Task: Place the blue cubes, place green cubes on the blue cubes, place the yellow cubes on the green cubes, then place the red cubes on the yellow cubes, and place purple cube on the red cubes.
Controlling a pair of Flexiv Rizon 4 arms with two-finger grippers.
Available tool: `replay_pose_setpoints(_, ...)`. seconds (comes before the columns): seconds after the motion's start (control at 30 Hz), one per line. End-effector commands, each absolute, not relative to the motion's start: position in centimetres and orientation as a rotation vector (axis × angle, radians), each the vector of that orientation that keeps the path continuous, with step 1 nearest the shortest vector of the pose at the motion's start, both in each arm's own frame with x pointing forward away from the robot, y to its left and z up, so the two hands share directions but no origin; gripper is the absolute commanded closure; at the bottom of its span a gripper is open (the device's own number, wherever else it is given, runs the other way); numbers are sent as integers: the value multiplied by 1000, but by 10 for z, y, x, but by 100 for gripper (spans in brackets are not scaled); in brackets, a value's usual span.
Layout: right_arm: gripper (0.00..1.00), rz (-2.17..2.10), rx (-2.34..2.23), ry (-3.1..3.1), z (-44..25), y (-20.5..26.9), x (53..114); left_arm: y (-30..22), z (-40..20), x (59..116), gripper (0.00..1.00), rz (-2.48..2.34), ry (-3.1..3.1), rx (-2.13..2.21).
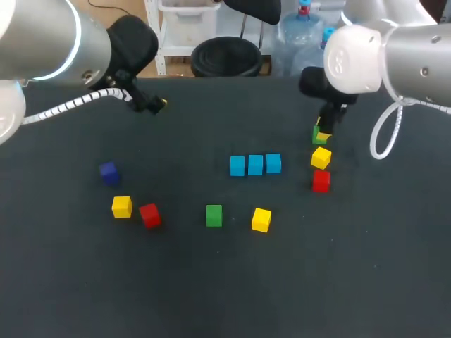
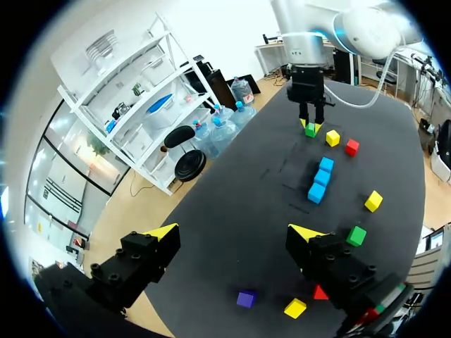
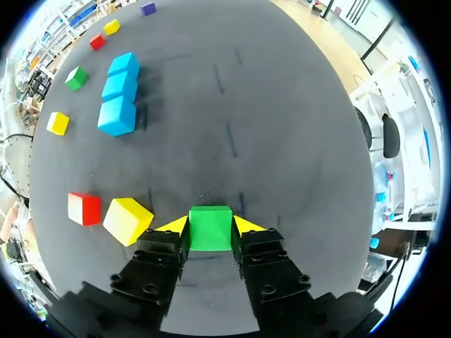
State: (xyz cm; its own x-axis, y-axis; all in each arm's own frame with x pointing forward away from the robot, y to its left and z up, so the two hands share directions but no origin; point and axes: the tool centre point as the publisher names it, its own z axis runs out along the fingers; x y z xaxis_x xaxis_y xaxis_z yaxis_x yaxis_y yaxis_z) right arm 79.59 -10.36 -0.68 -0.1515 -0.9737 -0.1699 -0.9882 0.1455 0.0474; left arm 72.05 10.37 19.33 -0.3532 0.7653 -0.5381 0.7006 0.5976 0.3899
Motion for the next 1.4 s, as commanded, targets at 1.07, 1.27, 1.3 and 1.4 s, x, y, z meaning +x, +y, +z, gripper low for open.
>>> replay_pose_setpoints(1.07, 100, 245, -2091, 1970, 85, -74, 771, 103, 193, 720, 0, 123, 2126, 1152)
replay_pose_setpoints(1.27, 100, 250, -2147, 1939, 85, -61, 759, 103, 193, 720, 0, 123, 2126, 1152)
replay_pose_setpoints(1.3, 100, 253, -2150, 1935, 85, -59, 758, 103, 193, 720, 0, 123, 2126, 1152)
replay_pose_setpoints(1.4, 100, 256, -2174, 1905, 86, -54, 755, 103, 193, 720, 0, 123, 2126, 1152)
